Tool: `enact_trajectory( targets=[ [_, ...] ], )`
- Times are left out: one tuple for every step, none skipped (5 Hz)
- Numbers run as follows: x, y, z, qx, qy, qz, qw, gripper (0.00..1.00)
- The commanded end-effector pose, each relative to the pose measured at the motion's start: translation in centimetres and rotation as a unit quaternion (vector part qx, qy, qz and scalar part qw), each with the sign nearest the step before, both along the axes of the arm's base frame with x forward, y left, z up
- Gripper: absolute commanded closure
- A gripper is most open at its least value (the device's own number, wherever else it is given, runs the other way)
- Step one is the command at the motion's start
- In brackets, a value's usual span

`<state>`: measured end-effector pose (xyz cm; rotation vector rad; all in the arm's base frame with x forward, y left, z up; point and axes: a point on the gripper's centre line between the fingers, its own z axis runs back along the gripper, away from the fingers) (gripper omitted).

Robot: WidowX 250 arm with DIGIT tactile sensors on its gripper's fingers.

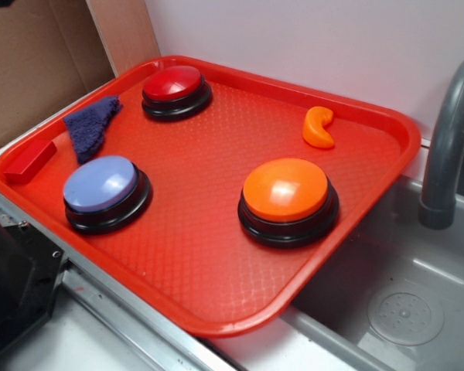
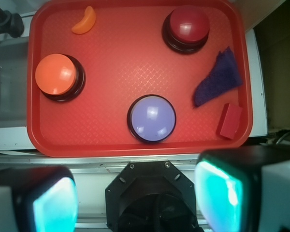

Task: Push the orange button.

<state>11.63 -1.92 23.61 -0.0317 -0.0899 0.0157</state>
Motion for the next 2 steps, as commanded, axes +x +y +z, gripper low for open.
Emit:
enact_trajectory(
  targets=[
    [0.0, 0.0, 0.0, 0.000, 0.000, 0.000, 1.000, 0.00],
    [5.0, -3.1, -4.1, -0.008, -0.001, -0.125, 0.992, 0.00]
  ],
)
